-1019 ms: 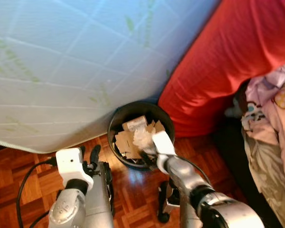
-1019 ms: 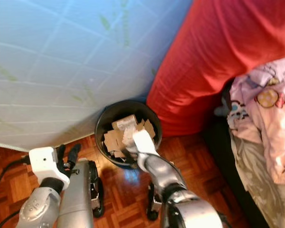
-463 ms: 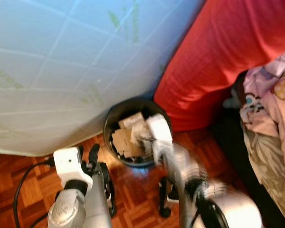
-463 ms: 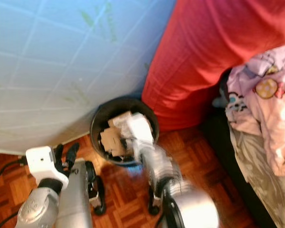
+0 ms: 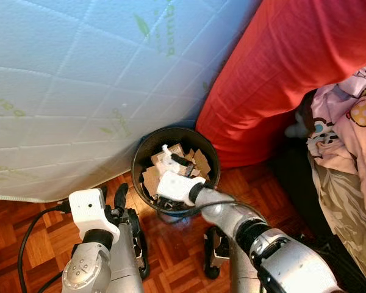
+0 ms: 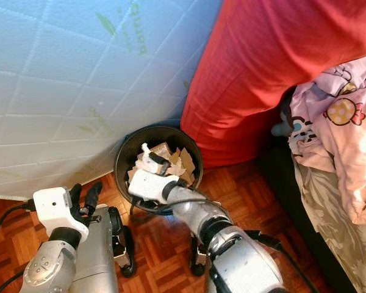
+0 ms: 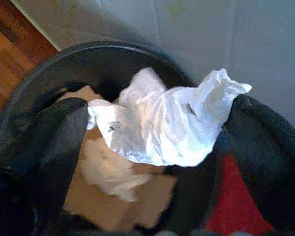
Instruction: Clean up the room
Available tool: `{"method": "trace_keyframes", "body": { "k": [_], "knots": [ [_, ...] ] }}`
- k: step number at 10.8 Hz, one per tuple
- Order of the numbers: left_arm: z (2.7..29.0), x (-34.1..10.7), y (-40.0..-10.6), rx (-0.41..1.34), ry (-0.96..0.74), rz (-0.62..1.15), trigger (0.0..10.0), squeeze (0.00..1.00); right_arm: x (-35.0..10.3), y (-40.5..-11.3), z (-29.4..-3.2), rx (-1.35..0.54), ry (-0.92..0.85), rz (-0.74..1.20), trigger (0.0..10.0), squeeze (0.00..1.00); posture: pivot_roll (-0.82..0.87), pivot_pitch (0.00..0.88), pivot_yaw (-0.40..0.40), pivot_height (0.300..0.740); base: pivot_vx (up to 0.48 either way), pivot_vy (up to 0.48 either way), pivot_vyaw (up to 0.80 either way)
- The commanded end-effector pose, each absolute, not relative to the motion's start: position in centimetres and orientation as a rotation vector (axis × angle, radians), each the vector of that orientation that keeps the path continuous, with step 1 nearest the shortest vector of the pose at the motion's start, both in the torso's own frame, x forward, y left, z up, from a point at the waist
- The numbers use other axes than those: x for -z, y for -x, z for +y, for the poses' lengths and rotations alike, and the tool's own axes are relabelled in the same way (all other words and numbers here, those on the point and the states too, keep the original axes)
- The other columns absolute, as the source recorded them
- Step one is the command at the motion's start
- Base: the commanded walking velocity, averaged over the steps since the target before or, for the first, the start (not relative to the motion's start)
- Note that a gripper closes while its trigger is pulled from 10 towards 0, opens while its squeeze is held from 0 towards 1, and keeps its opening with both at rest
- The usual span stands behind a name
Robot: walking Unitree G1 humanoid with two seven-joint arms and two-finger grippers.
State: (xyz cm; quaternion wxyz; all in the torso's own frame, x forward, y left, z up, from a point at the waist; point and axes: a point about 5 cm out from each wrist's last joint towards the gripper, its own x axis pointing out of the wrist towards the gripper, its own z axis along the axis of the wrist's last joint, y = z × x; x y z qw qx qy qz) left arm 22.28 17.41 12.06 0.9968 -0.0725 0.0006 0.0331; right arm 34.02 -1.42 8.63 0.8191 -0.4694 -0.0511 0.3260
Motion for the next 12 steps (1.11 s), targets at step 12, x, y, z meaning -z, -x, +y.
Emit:
{"method": "trace_keyframes", "body": {
  "k": [12],
  "knots": [
    [17.3,-11.4,-22.2,-0.057,0.15,0.03,10.0,0.0,-4.8,-32.8,-2.8,-0.594,0.777,0.302,10.0,0.0,0.31,0.558,-0.103,0.585,0.0,0.0,0.0]
  ]
}}
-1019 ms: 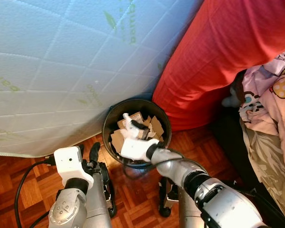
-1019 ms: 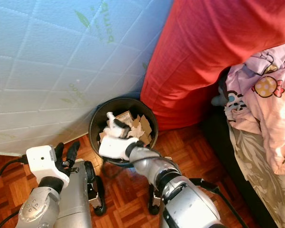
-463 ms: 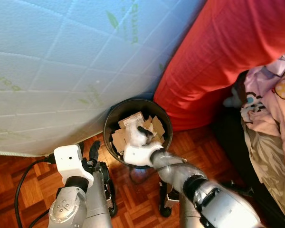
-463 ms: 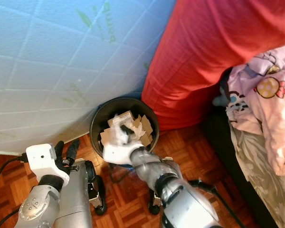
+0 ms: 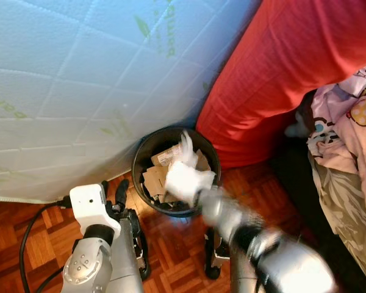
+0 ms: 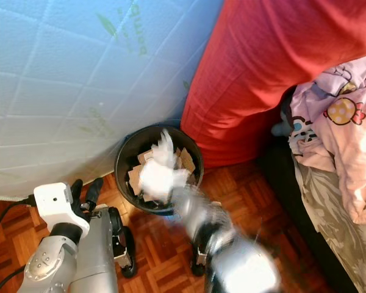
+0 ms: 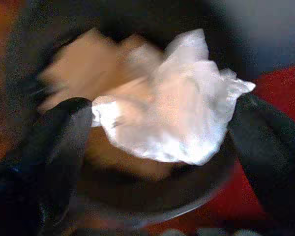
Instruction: Clean up the room
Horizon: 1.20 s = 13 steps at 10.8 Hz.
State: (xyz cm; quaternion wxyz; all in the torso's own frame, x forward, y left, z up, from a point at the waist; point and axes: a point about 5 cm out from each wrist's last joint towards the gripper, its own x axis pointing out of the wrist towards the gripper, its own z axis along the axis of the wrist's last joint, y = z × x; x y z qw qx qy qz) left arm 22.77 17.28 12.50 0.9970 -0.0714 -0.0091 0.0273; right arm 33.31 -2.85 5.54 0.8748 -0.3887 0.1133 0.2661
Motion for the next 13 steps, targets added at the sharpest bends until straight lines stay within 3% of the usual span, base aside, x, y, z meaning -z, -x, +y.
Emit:
{"method": "trace_keyframes", "body": {
  "k": [1,2,4,6,7,8,9,11,12,13],
  "knots": [
    [17.2,-11.4,-22.2,-0.055,0.152,0.029,10.0,0.0,-5.4,-33.3,-3.2,-0.53,0.809,0.237,10.0,0.0,0.31,0.558,-0.103,0.585,0.0,0.0,0.0],
    [17.4,-11.6,-22.4,-0.055,0.147,0.027,10.0,0.0,-8.5,-35.2,-3.6,-0.353,0.825,0.048,10.0,0.0,0.31,0.56,-0.095,0.585,0.0,0.0,0.0],
    [17.5,-11.6,-22.4,-0.058,0.144,0.024,10.0,0.0,-9.6,-35.0,-2.2,-0.41,0.928,-0.127,10.0,0.0,0.32,0.552,-0.095,0.585,0.0,0.0,0.0],
    [17.4,-11.6,-22.5,-0.054,0.146,0.026,10.0,0.0,-4.9,-33.0,-3.1,-0.576,0.949,0.233,10.0,0.0,0.32,0.549,-0.095,0.585,0.0,0.0,0.0],
    [17.3,-11.6,-22.5,-0.052,0.147,0.024,10.0,0.0,-5.5,-33.3,-3.2,-0.505,0.802,0.216,10.0,0.0,0.32,0.549,-0.095,0.585,0.0,0.0,0.0],
    [17.4,-11.6,-22.5,-0.053,0.146,0.024,10.0,0.0,-7.0,-34.1,-2.6,-0.429,0.372,0.263,10.0,0.0,0.31,0.556,-0.095,0.585,0.0,0.0,0.0],
    [17.4,-11.6,-22.5,-0.055,0.145,0.023,10.0,0.0,-8.0,-34.7,-2.7,-0.391,0.317,0.224,10.0,0.0,0.32,0.553,-0.095,0.585,0.0,0.0,0.0],
    [17.4,-11.6,-22.5,-0.056,0.146,0.024,10.0,0.0,-8.0,-34.8,-3.2,-0.371,0.599,0.121,10.0,0.0,0.32,0.554,-0.093,0.585,0.0,0.0,0.0],
    [17.4,-11.6,-22.5,-0.055,0.147,0.026,10.0,0.0,-4.9,-33.1,-3.2,-0.494,0.599,0.367,10.0,0.0,0.31,0.554,-0.094,0.585,0.0,0.0,0.0],
    [17.4,-11.5,-22.4,-0.054,0.148,0.027,10.0,0.0,-4.0,-32.5,-3.3,-0.452,0.301,0.504,10.0,0.0,0.31,0.554,-0.094,0.585,0.0,0.0,0.0]
  ]
}}
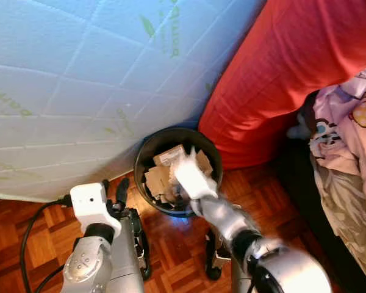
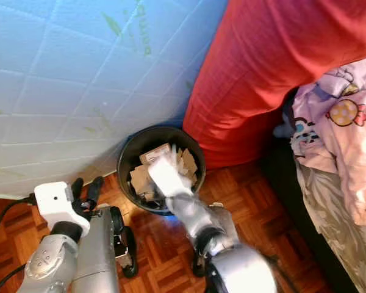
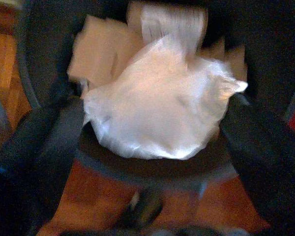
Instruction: Clean up the room
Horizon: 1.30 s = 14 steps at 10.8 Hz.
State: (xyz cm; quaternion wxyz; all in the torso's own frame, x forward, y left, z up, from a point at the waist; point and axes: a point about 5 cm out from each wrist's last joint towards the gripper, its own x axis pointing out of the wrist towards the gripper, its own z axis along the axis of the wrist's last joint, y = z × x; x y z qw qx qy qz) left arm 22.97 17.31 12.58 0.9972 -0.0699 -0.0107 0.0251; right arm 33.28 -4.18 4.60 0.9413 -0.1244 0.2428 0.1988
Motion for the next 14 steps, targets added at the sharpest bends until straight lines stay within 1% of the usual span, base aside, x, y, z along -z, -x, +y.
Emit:
{"method": "trace_keyframes", "body": {
  "k": [1,2,3,4,5,6,7,8,9,10,11,12,13,14],
  "knots": [
    [17.4,-11.5,-22.4,-0.055,0.15,0.027,10.0,0.0,-4.2,-33.0,-4.2,-0.364,0.108,0.551,10.0,0.0,0.31,0.555,-0.093,0.585,0.0,0.0,0.0],
    [17.2,-11.5,-22.5,-0.052,0.152,0.028,10.0,0.0,-4.9,-33.5,-4.1,-0.397,0.014,0.555,10.0,0.0,0.31,0.557,-0.094,0.585,0.0,0.0,0.0],
    [17.2,-11.6,-22.5,-0.052,0.152,0.025,10.0,0.0,-5.0,-33.3,-3.3,-0.397,-0.334,0.644,10.0,0.0,0.31,0.555,-0.092,0.585,0.0,0.0,0.0],
    [17.3,-11.6,-22.5,-0.052,0.15,0.025,10.0,0.0,-5.3,-33.5,-3.4,-0.418,-0.304,0.6,10.0,0.0,0.31,0.553,-0.089,0.585,0.0,0.0,0.0],
    [17.4,-11.6,-22.5,-0.053,0.146,0.026,10.0,0.0,-6.6,-34.2,-3.5,-0.468,-0.078,0.416,10.0,0.0,0.32,0.547,-0.087,0.585,0.0,0.0,0.0],
    [17.5,-11.6,-22.4,-0.055,0.145,0.025,10.0,0.0,-8.3,-35.0,-3.2,-0.453,-0.285,0.316,10.0,0.0,0.31,0.547,-0.088,0.585,0.0,0.0,0.0],
    [17.4,-11.6,-22.6,-0.053,0.145,0.024,10.0,0.0,-7.5,-34.8,-3.5,-0.409,-0.411,0.407,10.0,0.0,0.31,0.544,-0.088,0.585,0.0,0.0,0.0],
    [17.3,-11.6,-22.6,-0.051,0.147,0.023,10.0,0.0,-5.0,-33.5,-4.1,-0.35,-0.317,0.576,10.0,0.0,0.31,0.544,-0.088,0.585,0.0,0.0,0.0],
    [17.3,-11.5,-22.6,-0.048,0.148,0.024,10.0,0.0,-4.5,-33.3,-4.6,-0.311,-0.348,0.594,10.0,0.0,0.31,0.544,-0.088,0.585,0.0,0.0,0.0],
    [17.4,-11.6,-22.6,-0.05,0.148,0.021,10.0,0.0,-8.0,-35.1,-3.6,-0.387,-0.656,0.408,10.0,0.0,0.31,0.543,-0.087,0.585,0.0,0.0,0.0],
    [17.4,-11.6,-22.6,-0.05,0.147,0.022,10.0,0.0,-7.1,-34.9,-4.2,-0.299,-0.684,0.49,10.0,0.0,0.31,0.532,-0.088,0.585,0.0,0.0,0.0],
    [17.3,-11.6,-22.6,-0.049,0.147,0.021,10.0,0.0,-3.4,-32.6,-5.1,-0.272,-0.346,0.702,10.0,0.0,0.32,0.519,-0.089,0.585,0.0,0.0,0.0],
    [17.3,-11.7,-22.6,-0.046,0.147,0.019,10.0,0.0,-5.0,-33.3,-3.9,-0.418,-0.374,0.58,10.0,0.0,0.33,0.521,-0.086,0.585,0.0,0.0,0.0],
    [17.4,-11.6,-22.6,-0.047,0.148,0.019,10.0,0.0,-8.8,-35.2,-2.9,-0.499,-0.609,0.365,10.0,0.0,0.3,0.522,-0.088,0.585,0.0,0.0,0.0]
  ]
}}
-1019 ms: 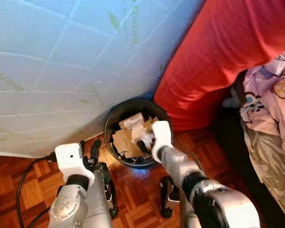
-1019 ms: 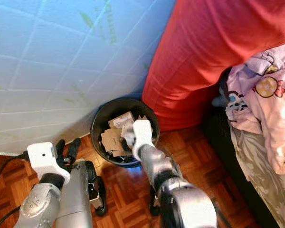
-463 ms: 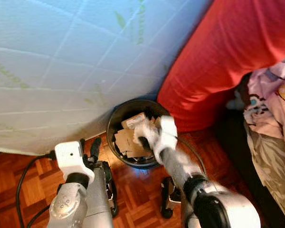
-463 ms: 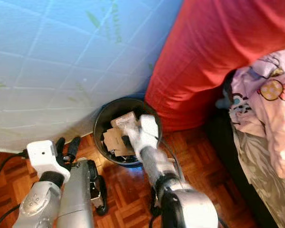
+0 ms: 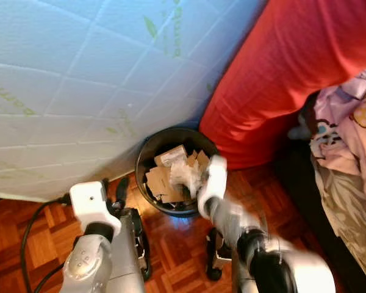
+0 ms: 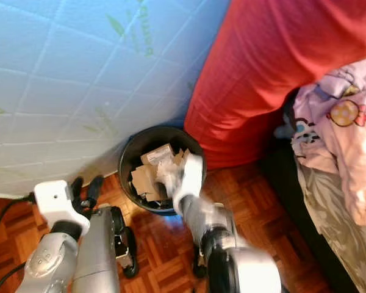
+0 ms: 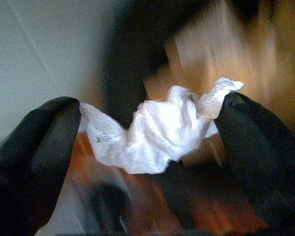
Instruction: Clean up the room
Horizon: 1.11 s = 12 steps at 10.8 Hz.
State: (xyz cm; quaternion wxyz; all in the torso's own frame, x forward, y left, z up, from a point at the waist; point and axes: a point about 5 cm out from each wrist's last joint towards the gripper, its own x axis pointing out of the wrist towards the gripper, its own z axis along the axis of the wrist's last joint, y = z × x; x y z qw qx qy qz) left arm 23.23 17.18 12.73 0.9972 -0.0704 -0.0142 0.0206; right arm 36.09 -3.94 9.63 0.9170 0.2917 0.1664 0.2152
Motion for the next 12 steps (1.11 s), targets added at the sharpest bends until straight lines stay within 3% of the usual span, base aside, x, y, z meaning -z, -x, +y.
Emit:
{"method": "trace_keyframes", "body": {
  "k": [1,2,7,12],
  "knots": [
    [17.3,-11.6,-22.6,-0.045,0.148,0.02,10.0,0.0,-9.0,-35.8,-4.0,-0.387,-0.626,0.358,10.0,0.0,0.32,0.512,-0.083,0.585,0.0,0.0,0.0],
    [17.4,-11.7,-22.7,-0.045,0.147,0.016,10.0,0.0,-7.2,-34.9,-4.2,-0.384,-0.503,0.443,10.0,0.0,0.32,0.509,-0.083,0.585,0.0,0.0,0.0],
    [17.3,-11.8,-22.8,-0.021,0.153,0.017,10.0,0.0,-8.2,-35.2,-3.4,-0.412,-0.556,0.385,10.0,0.0,0.32,0.519,-0.08,0.585,0.0,0.0,0.0],
    [17.8,-12.4,-22.9,0.168,0.121,0.052,10.0,0.0,-10.6,-36.7,-4.0,-0.404,-0.52,0.306,10.0,0.0,0.3,0.532,-0.078,0.585,0.0,0.0,0.0]
  ]
}}
